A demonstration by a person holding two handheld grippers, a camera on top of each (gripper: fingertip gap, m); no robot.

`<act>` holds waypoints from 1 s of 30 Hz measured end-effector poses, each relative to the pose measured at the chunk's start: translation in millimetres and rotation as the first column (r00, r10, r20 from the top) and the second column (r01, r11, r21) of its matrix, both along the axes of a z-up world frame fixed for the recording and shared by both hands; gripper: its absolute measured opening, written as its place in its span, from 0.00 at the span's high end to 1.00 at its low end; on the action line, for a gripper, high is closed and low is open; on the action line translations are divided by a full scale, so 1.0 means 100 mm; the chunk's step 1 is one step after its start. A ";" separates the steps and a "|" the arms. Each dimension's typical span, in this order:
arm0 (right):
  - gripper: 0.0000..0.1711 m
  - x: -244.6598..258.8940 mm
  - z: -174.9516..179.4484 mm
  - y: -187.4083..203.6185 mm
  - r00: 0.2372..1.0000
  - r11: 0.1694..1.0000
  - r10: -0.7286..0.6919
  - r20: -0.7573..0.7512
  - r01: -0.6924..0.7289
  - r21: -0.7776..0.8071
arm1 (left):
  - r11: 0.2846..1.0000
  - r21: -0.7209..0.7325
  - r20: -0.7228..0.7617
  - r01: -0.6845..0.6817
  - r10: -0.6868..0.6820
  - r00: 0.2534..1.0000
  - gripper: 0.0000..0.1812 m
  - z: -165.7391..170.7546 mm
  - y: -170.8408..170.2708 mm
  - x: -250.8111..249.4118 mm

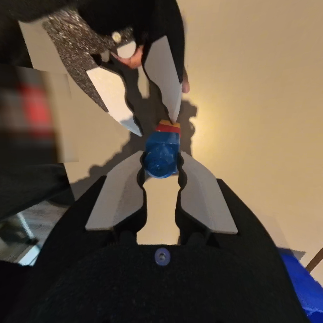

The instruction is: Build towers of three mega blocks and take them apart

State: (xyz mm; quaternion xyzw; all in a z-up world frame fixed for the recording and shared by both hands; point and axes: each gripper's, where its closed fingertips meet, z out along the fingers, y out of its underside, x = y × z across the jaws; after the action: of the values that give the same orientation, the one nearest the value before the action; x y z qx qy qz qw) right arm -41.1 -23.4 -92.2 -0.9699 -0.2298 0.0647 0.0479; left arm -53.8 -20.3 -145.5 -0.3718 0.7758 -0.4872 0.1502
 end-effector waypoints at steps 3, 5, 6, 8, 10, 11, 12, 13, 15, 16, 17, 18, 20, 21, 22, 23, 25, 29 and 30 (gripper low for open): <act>0.69 0.03 -0.02 0.04 0.998 0.989 0.057 0.035 -0.062 0.135 | 1.000 0.014 -0.011 0.015 -0.015 1.000 0.76 -0.03 0.00 -0.01; 0.59 0.05 -0.05 0.00 0.995 0.969 0.068 0.069 -0.082 0.232 | 1.000 -0.007 -0.004 0.025 -0.025 1.000 0.75 0.00 0.00 -0.02; 0.56 0.02 -0.06 -0.02 0.996 0.951 0.066 0.057 -0.081 0.298 | 0.999 -0.010 0.001 0.032 -0.032 0.999 0.76 0.00 0.02 -0.03; 0.54 -0.07 -0.07 -0.05 0.998 0.895 0.057 -0.016 -0.044 0.444 | 0.999 0.009 0.020 0.053 -0.053 0.998 0.75 0.01 0.08 -0.03; 0.53 -0.05 -0.10 -0.07 0.997 0.832 0.026 -0.073 0.019 0.555 | 0.996 0.018 0.036 0.084 -0.084 0.996 0.73 0.02 0.15 0.02; 0.53 -0.03 -0.11 -0.07 0.994 0.799 0.020 -0.104 0.046 0.600 | 0.994 0.012 0.036 0.107 -0.107 0.994 0.72 0.02 0.16 0.06; 0.53 -0.02 -0.10 -0.05 0.990 0.761 0.022 -0.141 0.075 0.644 | 0.990 0.011 0.033 0.139 -0.139 0.990 0.71 0.02 0.16 0.08; 0.53 -0.02 -0.08 -0.03 0.983 0.723 0.023 -0.184 0.111 0.682 | 0.984 0.016 0.031 0.178 -0.179 0.983 0.69 0.01 0.15 0.10; 0.55 0.01 -0.01 0.05 0.968 0.646 0.028 -0.250 0.174 0.743 | 0.971 0.039 0.049 0.236 -0.237 0.970 0.67 0.01 0.11 0.13; 0.58 0.01 0.04 0.09 0.962 0.606 0.036 -0.272 0.195 0.771 | 0.965 0.055 0.054 0.256 -0.259 0.964 0.66 -0.01 0.09 0.14; 0.60 0.00 0.08 0.12 0.955 0.579 0.052 -0.292 0.210 0.788 | 0.959 0.063 0.057 0.275 -0.279 0.959 0.66 -0.01 0.05 0.14; 0.64 -0.02 0.10 0.15 0.951 0.562 0.062 -0.301 0.216 0.799 | 0.954 0.071 0.063 0.290 -0.294 0.954 0.66 -0.02 0.01 0.14; 0.75 0.01 0.09 0.19 0.962 0.545 0.033 -0.272 0.211 0.811 | 0.951 0.097 0.080 0.294 -0.301 0.950 0.69 -0.02 -0.06 0.15; 0.79 0.02 0.07 0.20 0.966 0.549 0.028 -0.257 0.200 0.812 | 0.953 0.113 0.083 0.280 -0.290 0.953 0.71 -0.04 -0.08 0.18; 0.79 0.01 0.07 0.20 0.966 0.544 0.028 -0.259 0.202 0.814 | 0.959 0.131 0.083 0.251 -0.263 0.961 0.75 -0.05 -0.09 0.22; 0.79 0.02 0.07 0.20 0.964 0.535 0.020 -0.264 0.213 0.818 | 0.962 0.141 0.078 0.233 -0.245 0.966 0.77 -0.07 -0.09 0.25; 0.79 0.04 0.07 0.18 0.963 0.527 0.000 -0.269 0.229 0.818 | 0.970 0.140 0.073 0.200 -0.211 0.975 0.77 -0.07 -0.10 0.28; 0.79 0.03 0.06 0.17 0.967 0.534 -0.063 -0.249 0.243 0.810 | 0.977 0.148 0.079 0.157 -0.170 0.982 0.77 -0.07 -0.10 0.27; 0.79 0.03 0.06 0.17 0.968 0.538 -0.071 -0.241 0.241 0.808 | 0.977 0.152 0.083 0.151 -0.165 0.983 0.77 -0.07 -0.10 0.27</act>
State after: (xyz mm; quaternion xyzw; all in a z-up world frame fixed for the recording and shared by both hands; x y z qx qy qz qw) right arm -38.4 -6.7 -86.4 -0.8382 -0.1399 0.0308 0.5262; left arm -27.3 -30.3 -152.9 -0.2730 0.8283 -0.4570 0.1745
